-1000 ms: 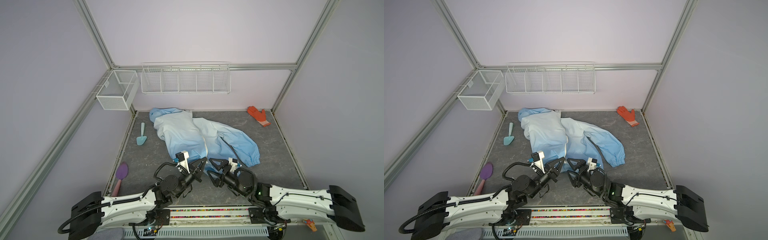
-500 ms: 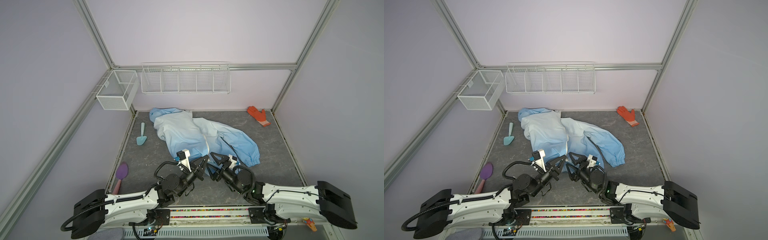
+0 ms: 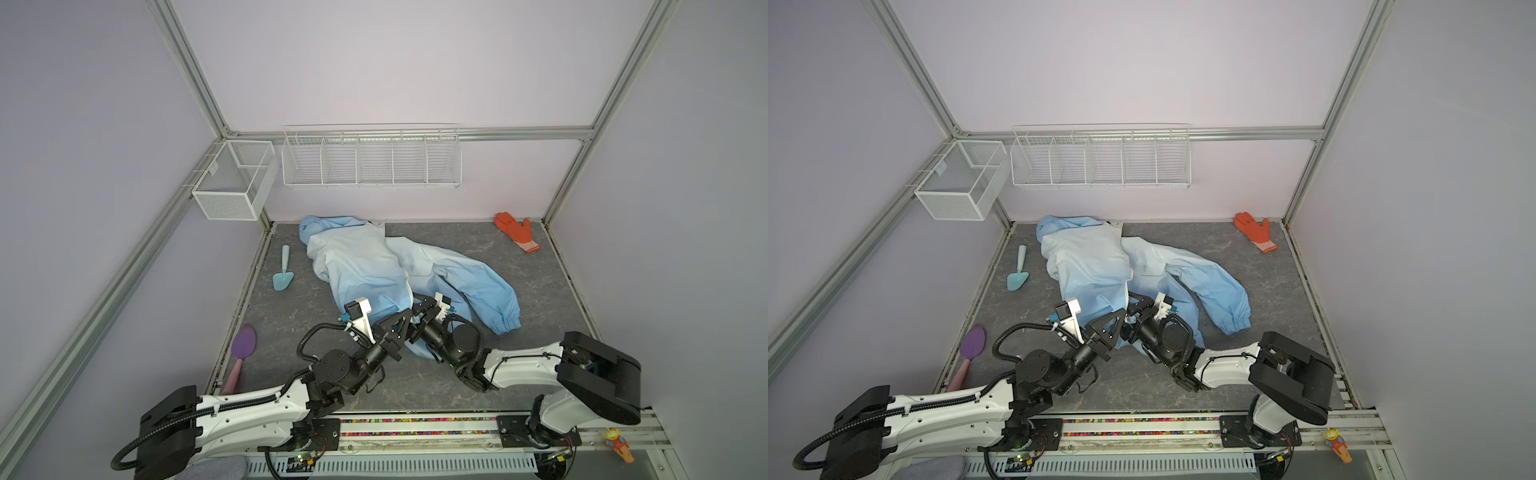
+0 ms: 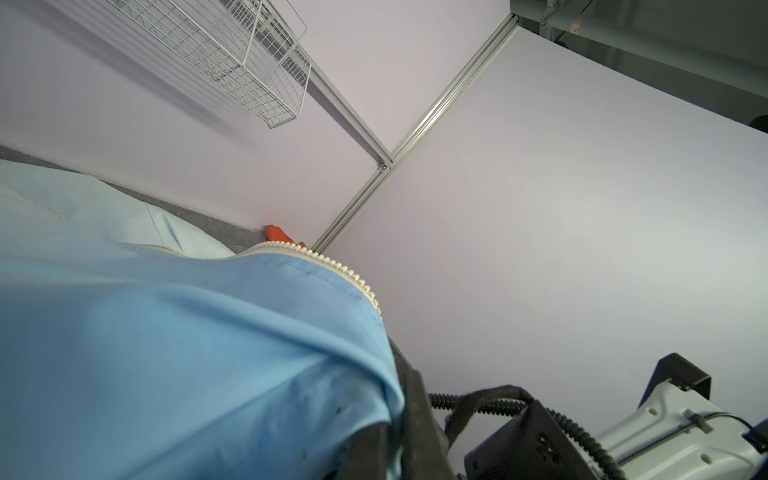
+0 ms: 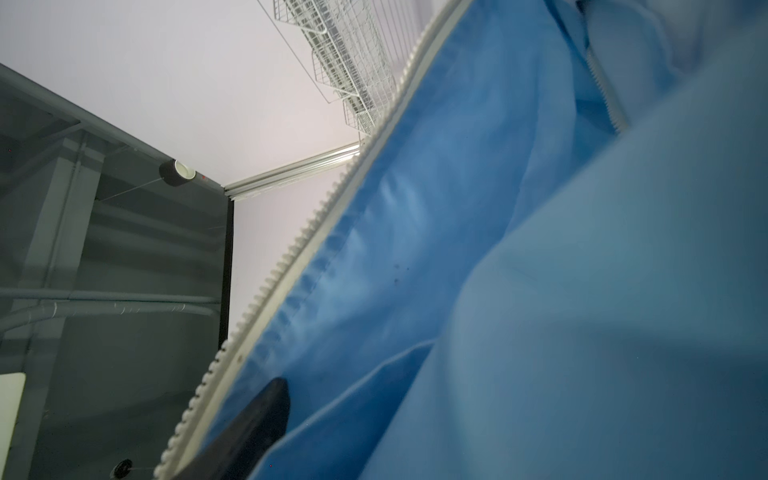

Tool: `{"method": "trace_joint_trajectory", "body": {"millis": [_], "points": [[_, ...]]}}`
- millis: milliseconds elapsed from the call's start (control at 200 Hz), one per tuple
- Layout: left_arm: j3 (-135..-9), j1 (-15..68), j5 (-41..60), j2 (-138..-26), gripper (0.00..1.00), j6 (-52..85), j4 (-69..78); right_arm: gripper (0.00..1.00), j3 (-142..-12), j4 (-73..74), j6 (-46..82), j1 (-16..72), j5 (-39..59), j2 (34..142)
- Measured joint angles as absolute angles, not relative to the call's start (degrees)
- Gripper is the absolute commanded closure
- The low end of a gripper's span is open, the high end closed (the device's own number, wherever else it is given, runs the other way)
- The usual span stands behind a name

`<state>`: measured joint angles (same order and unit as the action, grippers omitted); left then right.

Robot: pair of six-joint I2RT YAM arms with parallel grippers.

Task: Zip up the jacket

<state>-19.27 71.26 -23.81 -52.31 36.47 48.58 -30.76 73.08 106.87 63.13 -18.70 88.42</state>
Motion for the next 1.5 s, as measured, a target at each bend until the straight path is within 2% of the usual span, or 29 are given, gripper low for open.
{"method": "trace_joint_trajectory", "body": {"millis": [155,350,445,610,645,700,900,1035,1300,1500], "points": [[-18.7,71.3,-24.3,-50.3,1.0,36.5,48.6,0.36,-31.0,74.5,106.4,63.9,-18.3,88.4],[-17.8,71.3,-24.7,-48.9,1.0,36.5,48.1,0.63,-30.1,74.6,105.9,64.3,-18.7,86.5],[-17.3,71.4,-24.7,-48.6,1.0,36.9,47.5,0.72,-28.8,74.8,105.1,64.3,-19.1,84.3],[-17.0,71.5,-24.9,-47.6,1.0,38.5,45.8,0.93,-26.5,74.6,103.8,64.0,-19.2,81.3],[-17.0,71.5,-24.9,-47.2,1.0,38.9,45.4,0.94,-26.2,74.3,103.5,63.9,-19.1,80.9],[-17.0,71.6,-25.1,-46.8,0.93,39.8,44.5,0.94,-26.0,73.8,103.0,63.6,-18.8,80.4],[-16.9,71.7,-26.1,-46.0,0.59,44.3,42.0,0.94,-24.5,67.2,98.9,63.0,-17.7,75.8],[-16.7,71.8,-26.4,-45.5,0.44,47.3,41.7,0.94,-24.3,59.1,95.5,62.2,-17.4,70.1],[-16.7,71.7,-26.2,-47.4,0.35,49.6,42.3,0.94,-24.4,47.8,90.3,61.8,-16.6,62.5],[-17.2,71.7,-24.7,-52.4,0.36,50.7,44.7,0.94,-24.7,46.5,89.5,61.7,-15.7,63.0]]}}
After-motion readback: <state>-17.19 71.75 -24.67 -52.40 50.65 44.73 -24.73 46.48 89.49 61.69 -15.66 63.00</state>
